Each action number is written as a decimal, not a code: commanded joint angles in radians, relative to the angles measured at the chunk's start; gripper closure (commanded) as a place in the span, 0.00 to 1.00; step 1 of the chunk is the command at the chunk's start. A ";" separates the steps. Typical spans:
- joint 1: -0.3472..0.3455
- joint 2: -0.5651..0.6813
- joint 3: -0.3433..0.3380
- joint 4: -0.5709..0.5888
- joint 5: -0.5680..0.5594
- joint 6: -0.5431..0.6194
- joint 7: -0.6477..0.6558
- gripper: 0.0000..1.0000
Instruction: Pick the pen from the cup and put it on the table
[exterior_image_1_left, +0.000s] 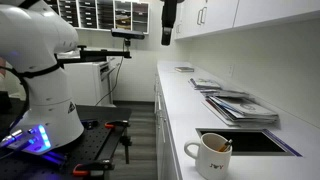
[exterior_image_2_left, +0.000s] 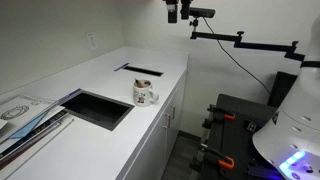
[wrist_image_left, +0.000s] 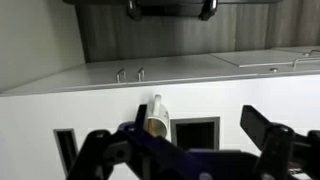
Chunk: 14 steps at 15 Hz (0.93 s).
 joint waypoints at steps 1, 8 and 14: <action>-0.004 0.000 0.003 0.002 0.002 -0.003 -0.002 0.00; -0.004 0.000 0.003 0.002 0.002 -0.003 -0.002 0.00; 0.000 0.183 -0.064 -0.008 0.035 0.209 -0.083 0.00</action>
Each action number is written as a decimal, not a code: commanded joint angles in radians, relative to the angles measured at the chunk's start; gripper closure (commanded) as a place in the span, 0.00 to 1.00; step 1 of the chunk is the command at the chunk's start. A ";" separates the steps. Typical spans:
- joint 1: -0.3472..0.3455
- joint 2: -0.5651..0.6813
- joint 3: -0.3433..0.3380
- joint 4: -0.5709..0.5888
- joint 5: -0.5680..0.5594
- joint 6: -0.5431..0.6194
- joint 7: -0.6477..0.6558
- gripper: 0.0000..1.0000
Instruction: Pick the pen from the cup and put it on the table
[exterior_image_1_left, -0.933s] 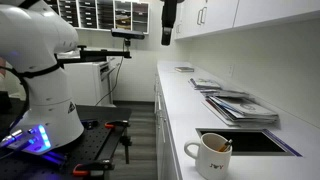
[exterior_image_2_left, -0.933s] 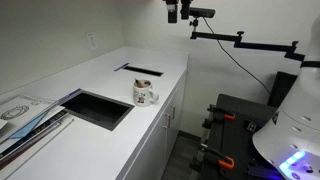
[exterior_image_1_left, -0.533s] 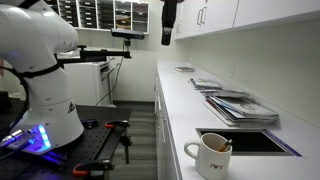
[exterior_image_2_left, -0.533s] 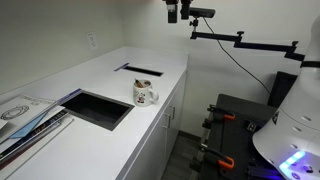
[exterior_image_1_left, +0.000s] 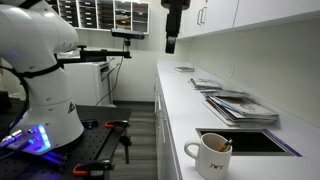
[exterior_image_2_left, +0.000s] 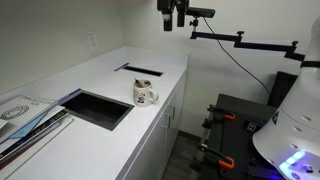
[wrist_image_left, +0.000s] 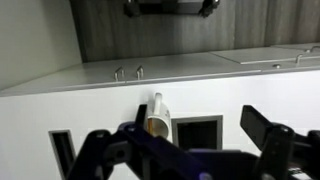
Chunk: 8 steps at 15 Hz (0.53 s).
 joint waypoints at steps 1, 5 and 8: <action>0.002 0.184 -0.050 0.002 0.041 0.215 -0.096 0.00; -0.004 0.471 -0.074 0.053 0.086 0.451 -0.180 0.00; -0.024 0.667 -0.056 0.156 0.057 0.506 -0.125 0.00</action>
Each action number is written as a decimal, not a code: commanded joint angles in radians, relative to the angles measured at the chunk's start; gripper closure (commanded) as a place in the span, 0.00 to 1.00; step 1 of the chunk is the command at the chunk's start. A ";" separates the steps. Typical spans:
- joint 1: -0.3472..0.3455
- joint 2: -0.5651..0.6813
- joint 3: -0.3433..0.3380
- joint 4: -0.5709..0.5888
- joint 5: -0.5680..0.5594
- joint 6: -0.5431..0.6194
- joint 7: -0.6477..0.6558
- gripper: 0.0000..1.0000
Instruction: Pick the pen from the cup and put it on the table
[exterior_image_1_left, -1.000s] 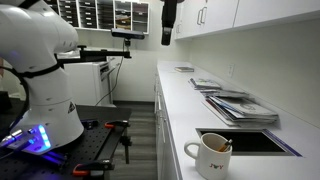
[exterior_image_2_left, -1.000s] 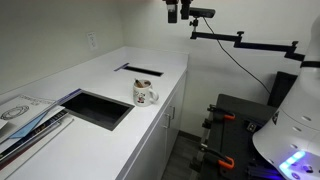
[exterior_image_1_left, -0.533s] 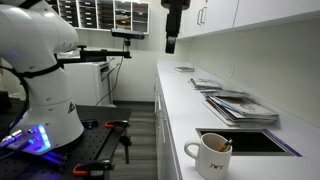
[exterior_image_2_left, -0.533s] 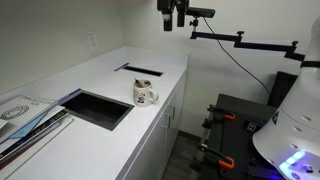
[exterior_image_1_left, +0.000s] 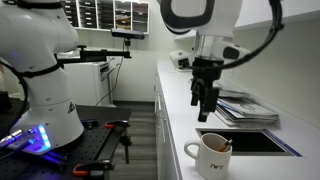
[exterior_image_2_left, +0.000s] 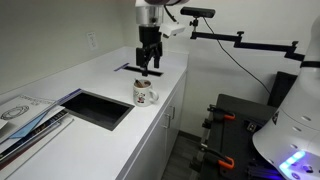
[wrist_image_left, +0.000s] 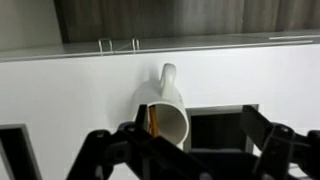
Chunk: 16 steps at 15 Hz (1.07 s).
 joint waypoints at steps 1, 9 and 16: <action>-0.024 0.184 0.021 0.147 -0.008 0.007 0.035 0.02; -0.053 0.360 0.025 0.325 0.004 -0.032 0.104 0.70; -0.058 0.386 0.020 0.315 -0.007 -0.018 0.125 0.76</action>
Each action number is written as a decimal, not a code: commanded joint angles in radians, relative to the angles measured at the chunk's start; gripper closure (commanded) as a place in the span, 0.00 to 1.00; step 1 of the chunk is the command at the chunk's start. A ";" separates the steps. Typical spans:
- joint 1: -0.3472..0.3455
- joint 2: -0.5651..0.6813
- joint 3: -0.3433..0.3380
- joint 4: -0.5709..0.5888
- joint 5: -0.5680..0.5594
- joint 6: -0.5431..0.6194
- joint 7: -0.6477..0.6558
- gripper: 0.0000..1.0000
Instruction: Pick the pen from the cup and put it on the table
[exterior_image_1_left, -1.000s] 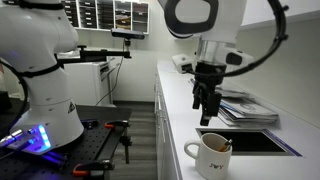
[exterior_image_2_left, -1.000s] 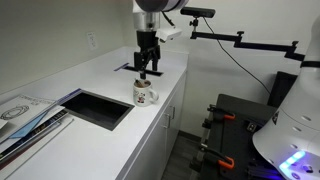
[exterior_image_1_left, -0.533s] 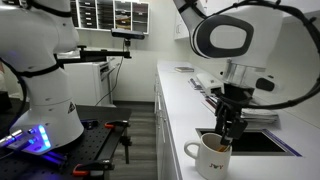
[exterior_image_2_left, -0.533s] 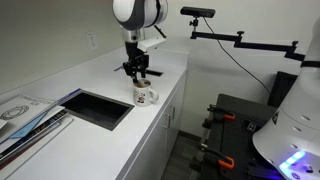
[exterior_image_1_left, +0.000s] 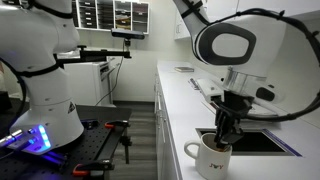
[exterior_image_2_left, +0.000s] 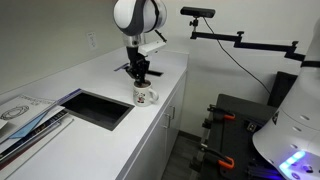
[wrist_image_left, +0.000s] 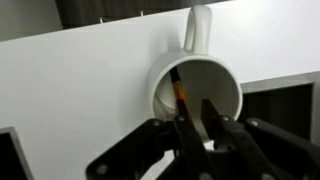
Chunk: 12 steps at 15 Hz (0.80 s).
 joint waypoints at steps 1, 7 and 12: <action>-0.013 0.012 0.008 0.011 0.002 -0.025 0.042 0.73; -0.026 0.028 0.014 -0.004 0.013 0.006 0.035 0.70; -0.031 0.027 0.022 -0.013 0.030 0.025 0.026 1.00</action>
